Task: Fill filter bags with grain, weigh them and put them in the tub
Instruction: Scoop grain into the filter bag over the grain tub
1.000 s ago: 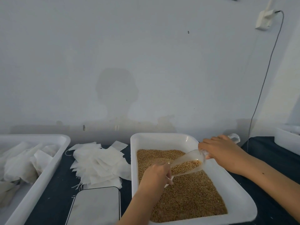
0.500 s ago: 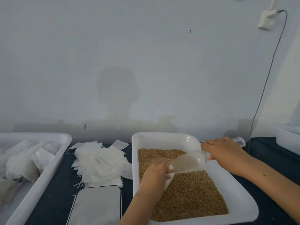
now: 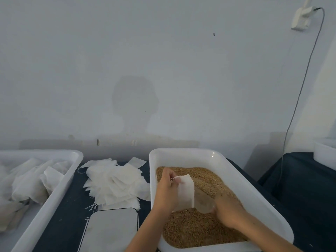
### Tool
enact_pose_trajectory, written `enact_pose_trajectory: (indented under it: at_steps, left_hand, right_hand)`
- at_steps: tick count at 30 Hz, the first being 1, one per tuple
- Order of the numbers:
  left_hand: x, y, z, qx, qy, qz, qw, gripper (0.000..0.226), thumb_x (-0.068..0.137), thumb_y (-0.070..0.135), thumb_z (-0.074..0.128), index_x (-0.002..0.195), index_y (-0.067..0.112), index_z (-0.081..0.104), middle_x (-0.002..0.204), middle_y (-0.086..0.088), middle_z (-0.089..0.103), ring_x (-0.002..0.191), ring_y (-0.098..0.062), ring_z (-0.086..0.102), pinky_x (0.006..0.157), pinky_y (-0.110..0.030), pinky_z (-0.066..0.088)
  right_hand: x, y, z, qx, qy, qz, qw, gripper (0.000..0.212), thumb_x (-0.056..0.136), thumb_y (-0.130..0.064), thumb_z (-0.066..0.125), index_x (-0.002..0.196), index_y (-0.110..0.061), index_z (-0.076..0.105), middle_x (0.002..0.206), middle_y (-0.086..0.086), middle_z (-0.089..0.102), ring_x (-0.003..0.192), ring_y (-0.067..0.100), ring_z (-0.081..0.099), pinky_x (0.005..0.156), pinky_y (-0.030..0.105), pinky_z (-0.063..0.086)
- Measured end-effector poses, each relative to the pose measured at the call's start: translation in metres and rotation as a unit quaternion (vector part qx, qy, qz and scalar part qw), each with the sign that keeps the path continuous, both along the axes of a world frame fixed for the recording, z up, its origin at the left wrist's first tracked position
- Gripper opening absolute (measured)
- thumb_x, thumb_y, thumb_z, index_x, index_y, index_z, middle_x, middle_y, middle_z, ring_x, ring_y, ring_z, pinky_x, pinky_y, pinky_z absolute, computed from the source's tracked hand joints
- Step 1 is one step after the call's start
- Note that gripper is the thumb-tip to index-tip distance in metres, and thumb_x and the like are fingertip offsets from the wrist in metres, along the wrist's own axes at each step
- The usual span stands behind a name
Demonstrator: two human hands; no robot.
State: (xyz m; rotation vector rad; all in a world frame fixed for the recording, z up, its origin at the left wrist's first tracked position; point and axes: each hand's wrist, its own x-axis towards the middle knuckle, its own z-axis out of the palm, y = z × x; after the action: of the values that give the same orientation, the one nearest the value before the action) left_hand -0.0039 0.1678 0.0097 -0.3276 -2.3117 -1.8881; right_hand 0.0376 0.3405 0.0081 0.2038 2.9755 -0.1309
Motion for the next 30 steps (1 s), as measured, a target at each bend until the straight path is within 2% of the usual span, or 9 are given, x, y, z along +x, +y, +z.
enact_pose_trajectory:
  at_steps: [4,8,10,12,14,19,22,26,30]
  left_hand:
    - [0.001,-0.001,0.002,0.003,0.003,-0.007,1.000,0.017,0.097,0.011,0.045,0.082,0.016,0.038,0.072,0.004,0.038,0.063,-0.009,0.034,0.053,-0.012,0.033]
    - [0.010,-0.001,0.009,0.041,0.030,-0.028,0.998,0.018,0.092,0.008,0.053,0.080,0.017,0.044,0.077,0.003,0.048,0.065,-0.004,0.041,0.058,-0.010,0.036]
    - [0.015,-0.001,0.015,0.052,0.082,-0.029,0.995,0.018,0.089,0.007,0.058,0.079,0.020,0.050,0.086,0.000,0.056,0.067,-0.002,0.047,0.063,-0.011,0.038]
    - [0.019,-0.004,0.022,0.054,0.129,-0.037,0.989,0.021,0.085,0.006,0.063,0.078,0.024,0.055,0.095,0.003,0.056,0.072,-0.001,0.052,0.067,-0.011,0.040]
    - [0.021,-0.009,0.030,0.062,0.150,-0.044,0.986,0.024,0.084,0.006,0.065,0.076,0.027,0.057,0.098,0.009,0.055,0.074,-0.002,0.056,0.070,-0.012,0.041]
    - [0.025,-0.036,0.042,0.091,0.095,-0.010,0.991,0.028,0.084,0.020,0.069,0.101,0.030,0.050,0.100,0.014,0.060,0.084,-0.012,0.062,0.071,-0.025,0.050]
    - [0.032,-0.065,0.035,0.041,0.115,0.032,0.992,0.006,0.086,0.020,0.065,0.087,0.020,0.060,0.083,0.006,0.066,0.081,-0.018,0.063,0.072,-0.036,0.053]
    - [0.042,-0.106,0.026,0.044,0.112,0.106,0.987,0.014,0.087,0.019,0.065,0.074,0.014,0.064,0.070,0.002,0.066,0.066,-0.019,0.059,0.065,-0.039,0.049]
    - [0.047,-0.142,0.014,-0.011,0.085,0.139,0.987,0.025,0.085,0.023,0.067,0.064,0.016,0.056,0.059,0.004,0.057,0.058,-0.015,0.050,0.061,-0.041,0.048]
  right_hand:
    - [-0.001,-0.005,0.002,0.070,-0.020,-0.002,0.997,0.048,0.094,-0.026,0.051,0.138,-0.011,0.038,0.153,0.012,0.017,0.140,0.032,0.018,0.115,0.047,0.021]
    - [-0.001,-0.011,0.026,-0.163,0.052,0.056,0.984,0.056,0.091,-0.032,0.057,0.141,-0.021,0.034,0.146,-0.002,0.035,0.130,0.014,0.037,0.104,0.026,0.039]
    - [0.002,-0.024,0.036,-0.367,0.056,0.030,0.928,0.046,0.088,-0.030,0.064,0.131,-0.020,0.049,0.123,-0.008,0.060,0.106,0.003,0.056,0.081,0.015,0.049]
    - [0.002,-0.033,0.037,-0.509,0.080,-0.024,0.857,0.042,0.082,-0.025,0.069,0.120,-0.013,0.059,0.105,-0.002,0.070,0.098,0.014,0.065,0.088,0.034,0.054]
    - [0.002,-0.042,0.035,-0.610,0.106,-0.060,0.783,0.044,0.074,-0.024,0.071,0.114,-0.009,0.063,0.099,0.005,0.073,0.095,0.024,0.067,0.090,0.044,0.052]
    - [0.005,-0.075,0.042,-0.797,0.114,-0.078,0.588,0.038,0.072,-0.013,0.068,0.109,-0.005,0.065,0.104,0.015,0.070,0.093,0.029,0.068,0.064,0.035,0.057]
    - [0.006,-0.105,0.046,-0.761,0.145,-0.046,0.630,0.032,0.071,-0.021,0.069,0.103,-0.014,0.067,0.102,0.007,0.071,0.098,0.025,0.065,0.081,0.042,0.056]
    - [0.009,-0.152,0.048,-0.651,0.200,-0.012,0.732,0.003,0.087,-0.019,0.064,0.089,-0.018,0.065,0.091,0.005,0.070,0.090,0.023,0.064,0.078,0.038,0.054]
    - [0.003,-0.189,0.030,-0.559,0.233,-0.017,0.795,0.032,0.089,-0.023,0.063,0.091,0.009,0.058,0.090,0.026,0.060,0.082,0.038,0.058,0.063,0.030,0.043]
